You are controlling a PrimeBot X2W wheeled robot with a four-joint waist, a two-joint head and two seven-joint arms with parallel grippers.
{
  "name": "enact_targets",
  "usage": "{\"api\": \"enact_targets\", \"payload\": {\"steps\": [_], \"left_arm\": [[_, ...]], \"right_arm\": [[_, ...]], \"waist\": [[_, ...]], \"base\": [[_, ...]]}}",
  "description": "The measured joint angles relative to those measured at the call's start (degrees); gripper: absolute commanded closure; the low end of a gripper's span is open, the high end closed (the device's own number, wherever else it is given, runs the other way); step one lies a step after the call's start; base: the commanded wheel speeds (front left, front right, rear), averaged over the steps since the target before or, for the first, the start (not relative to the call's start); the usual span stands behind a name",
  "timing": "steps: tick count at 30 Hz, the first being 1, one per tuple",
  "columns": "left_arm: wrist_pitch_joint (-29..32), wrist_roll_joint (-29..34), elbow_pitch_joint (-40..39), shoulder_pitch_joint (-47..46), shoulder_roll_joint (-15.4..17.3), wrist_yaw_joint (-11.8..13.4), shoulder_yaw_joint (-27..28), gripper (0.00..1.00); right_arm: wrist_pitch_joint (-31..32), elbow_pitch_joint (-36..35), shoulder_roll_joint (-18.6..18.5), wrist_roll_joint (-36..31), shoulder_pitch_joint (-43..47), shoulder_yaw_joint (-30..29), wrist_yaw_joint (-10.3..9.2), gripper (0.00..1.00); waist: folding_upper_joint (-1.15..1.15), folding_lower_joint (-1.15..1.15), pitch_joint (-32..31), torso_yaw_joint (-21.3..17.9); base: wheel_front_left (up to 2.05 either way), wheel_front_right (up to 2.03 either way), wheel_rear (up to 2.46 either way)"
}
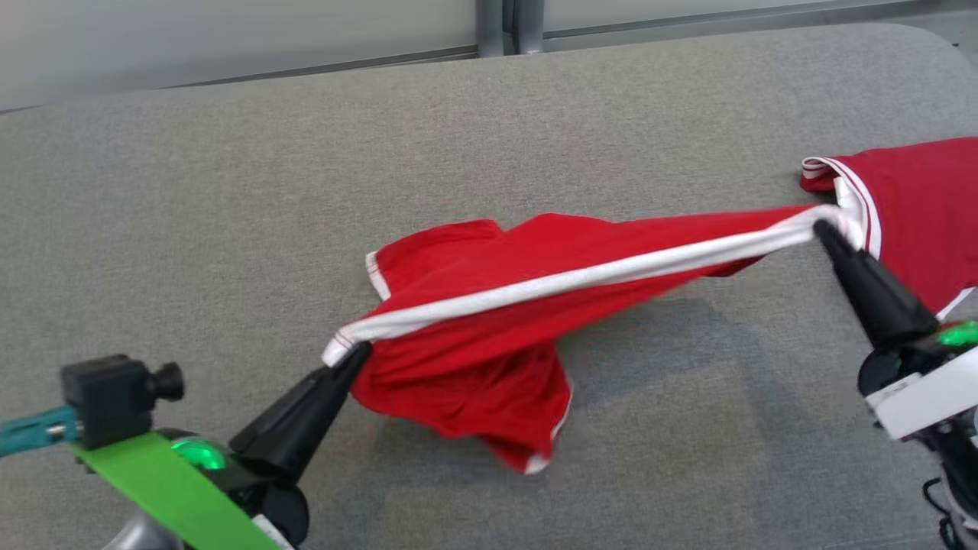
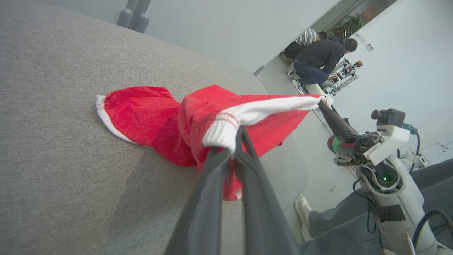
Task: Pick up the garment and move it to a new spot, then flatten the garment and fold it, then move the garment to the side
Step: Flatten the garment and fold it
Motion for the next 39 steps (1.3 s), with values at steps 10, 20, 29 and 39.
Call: {"api": "enact_targets", "payload": {"steps": [10, 20, 29, 39], "left_arm": [[14.93, -4.65, -5.36, -29.36, 10.85, 10.39, 8.50, 1.00], [1.47, 10.35, 31.30, -76.16, 3.32, 6.24, 0.34, 1.00], [-22.08, 19.52, 52.05, -90.29, 2.22, -3.39, -3.32, 1.00], [-37.53, 15.50, 55.75, -66.93, 8.62, -4.16, -16.51, 1.00]], "right_arm": [[14.96, -3.82, 2.56, 9.91, -26.70, -8.91, 0.03, 1.00], [9.10, 24.01, 17.47, -14.10, -74.64, -11.49, 0.02, 1.00], [-10.93, 40.18, 17.55, -9.07, -87.75, -2.88, 0.05, 1.00], [-17.25, 38.57, 11.20, -7.67, -56.12, 10.31, 0.00, 1.00]], "waist": [[0.00, 0.00, 4.76, -2.25], [0.00, 0.02, 17.37, -1.78], [0.00, 0.02, 29.18, -0.90], [0.00, 0.02, 32.34, -1.36]], "base": [[0.00, 0.00, 0.00], [0.00, 0.00, 0.00], [0.00, 0.00, 0.00], [0.00, 0.00, 0.00]]}}
